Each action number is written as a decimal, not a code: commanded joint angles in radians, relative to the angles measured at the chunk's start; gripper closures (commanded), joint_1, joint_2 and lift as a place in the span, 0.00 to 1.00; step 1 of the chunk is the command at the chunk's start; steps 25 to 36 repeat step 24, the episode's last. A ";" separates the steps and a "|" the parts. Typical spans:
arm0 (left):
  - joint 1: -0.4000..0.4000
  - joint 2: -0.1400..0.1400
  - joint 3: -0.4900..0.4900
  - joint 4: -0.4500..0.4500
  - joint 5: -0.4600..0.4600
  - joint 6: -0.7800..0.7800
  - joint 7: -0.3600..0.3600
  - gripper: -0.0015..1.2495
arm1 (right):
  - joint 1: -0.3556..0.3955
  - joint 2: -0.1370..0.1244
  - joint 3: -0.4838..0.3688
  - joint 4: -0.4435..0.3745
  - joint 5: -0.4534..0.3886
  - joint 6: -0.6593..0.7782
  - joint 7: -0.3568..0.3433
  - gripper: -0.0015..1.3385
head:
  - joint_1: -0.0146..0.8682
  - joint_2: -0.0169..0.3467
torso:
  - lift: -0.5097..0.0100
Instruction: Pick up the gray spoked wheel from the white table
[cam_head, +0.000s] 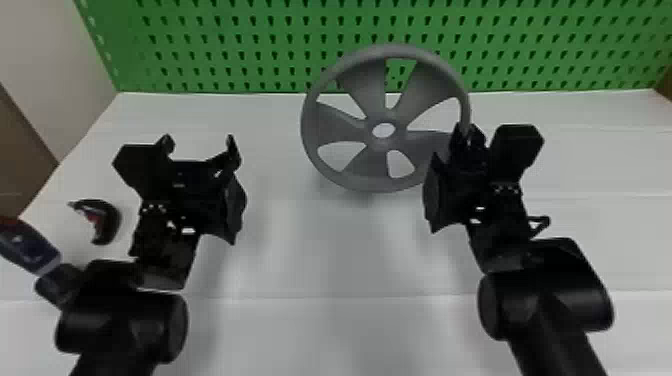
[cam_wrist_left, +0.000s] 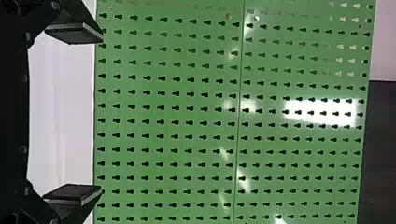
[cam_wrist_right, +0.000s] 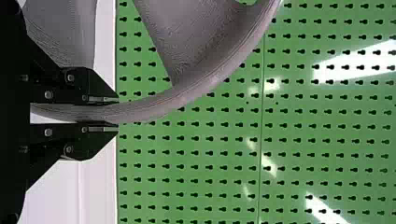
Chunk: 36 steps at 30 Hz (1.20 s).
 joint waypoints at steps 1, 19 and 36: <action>0.000 -0.002 0.000 0.000 -0.001 0.000 0.000 0.12 | -0.001 0.000 0.000 0.000 0.000 0.000 0.000 0.82 | 0.93 0.17 | 0.79; 0.011 -0.021 0.002 -0.006 0.009 -0.009 0.049 0.12 | -0.003 0.003 -0.007 0.000 0.001 0.000 0.000 0.82 | 0.93 0.17 | 0.79; 0.012 -0.021 0.006 -0.006 0.011 -0.014 0.049 0.12 | -0.003 0.003 -0.007 0.000 0.003 0.000 0.000 0.82 | 0.93 0.17 | 0.79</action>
